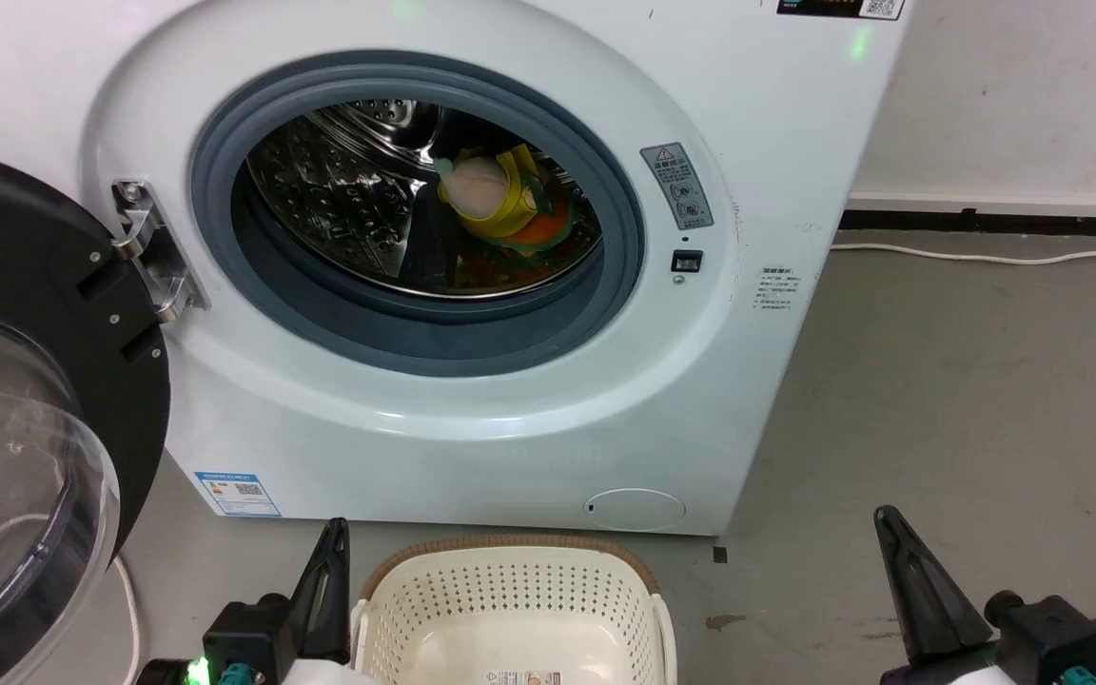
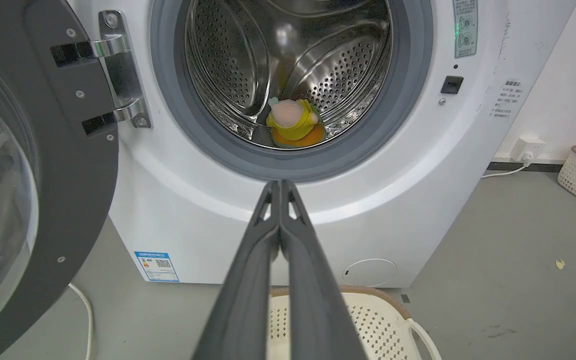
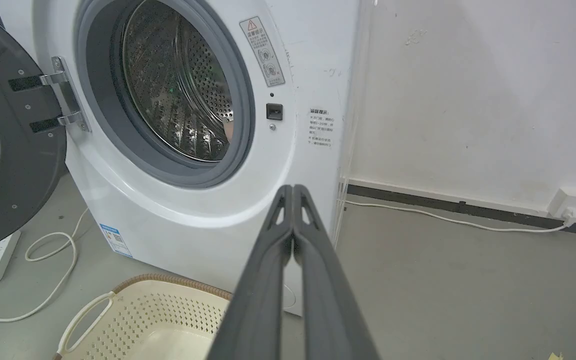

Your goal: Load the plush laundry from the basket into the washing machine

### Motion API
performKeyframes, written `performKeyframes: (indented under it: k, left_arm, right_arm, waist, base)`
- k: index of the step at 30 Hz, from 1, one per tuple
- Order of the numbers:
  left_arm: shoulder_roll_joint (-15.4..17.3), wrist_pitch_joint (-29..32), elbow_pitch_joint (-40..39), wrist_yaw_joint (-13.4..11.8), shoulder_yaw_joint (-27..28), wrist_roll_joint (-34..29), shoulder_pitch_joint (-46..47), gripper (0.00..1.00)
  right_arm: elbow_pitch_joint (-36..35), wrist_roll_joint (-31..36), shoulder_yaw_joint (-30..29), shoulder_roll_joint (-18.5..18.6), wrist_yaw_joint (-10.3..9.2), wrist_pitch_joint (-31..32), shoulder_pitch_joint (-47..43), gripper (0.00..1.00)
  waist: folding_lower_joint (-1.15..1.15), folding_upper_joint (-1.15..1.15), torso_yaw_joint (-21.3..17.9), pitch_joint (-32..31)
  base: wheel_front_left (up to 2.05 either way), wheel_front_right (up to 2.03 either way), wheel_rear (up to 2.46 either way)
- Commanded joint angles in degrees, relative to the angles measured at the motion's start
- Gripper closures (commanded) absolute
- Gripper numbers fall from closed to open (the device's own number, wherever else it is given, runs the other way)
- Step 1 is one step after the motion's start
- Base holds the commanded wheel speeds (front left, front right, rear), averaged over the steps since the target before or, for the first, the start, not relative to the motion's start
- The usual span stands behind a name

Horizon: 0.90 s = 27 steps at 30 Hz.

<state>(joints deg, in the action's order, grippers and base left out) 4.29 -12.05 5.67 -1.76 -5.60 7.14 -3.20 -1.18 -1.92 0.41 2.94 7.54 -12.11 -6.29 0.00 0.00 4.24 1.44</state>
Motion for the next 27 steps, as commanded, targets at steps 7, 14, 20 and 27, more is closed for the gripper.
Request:
performKeyframes:
  k: [7,14,20,27]
  left_arm:
    - [-0.3,1.2,-0.7,0.4,0.6,-0.9,0.8,1.0]
    - [-0.4,2.0,-1.1,0.5,1.0,-1.4,1.0,1.0]
    - [-0.5,2.7,-1.4,0.6,1.3,-1.8,1.1,1.0]
    - [-0.6,3.5,-1.8,0.7,1.7,-2.2,1.3,1.0]
  right_arm:
    - [0.2,0.4,-0.1,0.0,-0.01,1.2,1.4,1.0]
    - [0.3,0.5,-0.1,0.0,-0.02,2.0,1.8,1.0]
    - [0.3,0.6,-0.1,0.0,-0.02,2.7,2.1,1.0]
    - [0.4,0.7,-0.1,0.0,-0.02,3.5,2.4,1.0]
  waist:
    - [0.0,0.0,-0.3,-0.1]
    - [0.0,0.0,-0.6,-0.2]
    - [0.0,0.0,-0.9,-0.3]
    - [0.0,0.0,-1.2,-0.4]
  base:
    - [0.0,0.0,0.0]
    - [0.0,0.0,0.0]
    - [0.0,0.0,0.0]
    - [0.0,0.0,0.0]
